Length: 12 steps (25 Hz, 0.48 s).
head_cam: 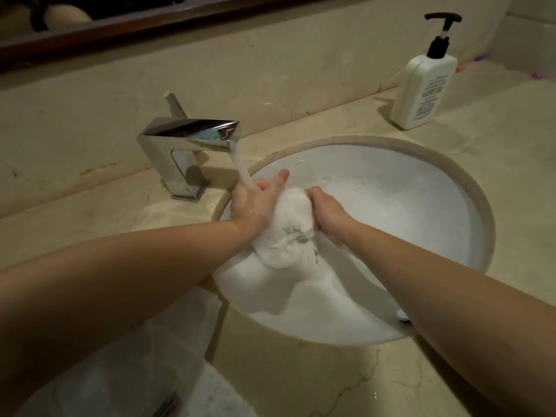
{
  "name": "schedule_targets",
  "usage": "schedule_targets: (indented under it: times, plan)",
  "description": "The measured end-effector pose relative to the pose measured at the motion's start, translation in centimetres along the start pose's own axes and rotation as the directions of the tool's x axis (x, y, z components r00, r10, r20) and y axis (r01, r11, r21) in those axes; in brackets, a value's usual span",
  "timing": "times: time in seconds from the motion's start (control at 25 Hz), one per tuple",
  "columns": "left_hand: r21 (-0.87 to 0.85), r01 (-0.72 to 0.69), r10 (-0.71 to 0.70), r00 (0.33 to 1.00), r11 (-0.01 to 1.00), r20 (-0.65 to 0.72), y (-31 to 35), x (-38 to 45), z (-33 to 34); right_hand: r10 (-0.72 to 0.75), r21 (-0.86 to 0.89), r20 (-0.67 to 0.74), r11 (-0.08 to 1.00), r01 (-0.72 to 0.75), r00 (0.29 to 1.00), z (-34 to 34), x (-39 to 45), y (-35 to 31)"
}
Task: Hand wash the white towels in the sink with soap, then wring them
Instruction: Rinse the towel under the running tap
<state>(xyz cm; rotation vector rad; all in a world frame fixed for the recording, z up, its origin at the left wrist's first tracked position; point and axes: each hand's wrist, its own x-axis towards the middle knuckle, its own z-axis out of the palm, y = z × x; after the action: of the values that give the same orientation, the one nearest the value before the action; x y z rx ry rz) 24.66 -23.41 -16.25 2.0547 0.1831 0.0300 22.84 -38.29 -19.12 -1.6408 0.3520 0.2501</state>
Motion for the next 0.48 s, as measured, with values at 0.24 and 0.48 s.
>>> schedule_targets:
  times: [0.24,0.48]
  plan:
    - [0.069,0.016,-0.031,0.972,0.997,0.233,-1.2,-1.1,2.9,-0.138,-0.345,-0.091,0.933,0.099,0.986,-0.1,0.1,0.7]
    - [0.051,0.149,-0.157,0.954,0.987,0.253,-2.5,-1.4,3.7,-0.190,-0.586,0.037,0.791,0.175,0.981,1.6,1.2,0.7]
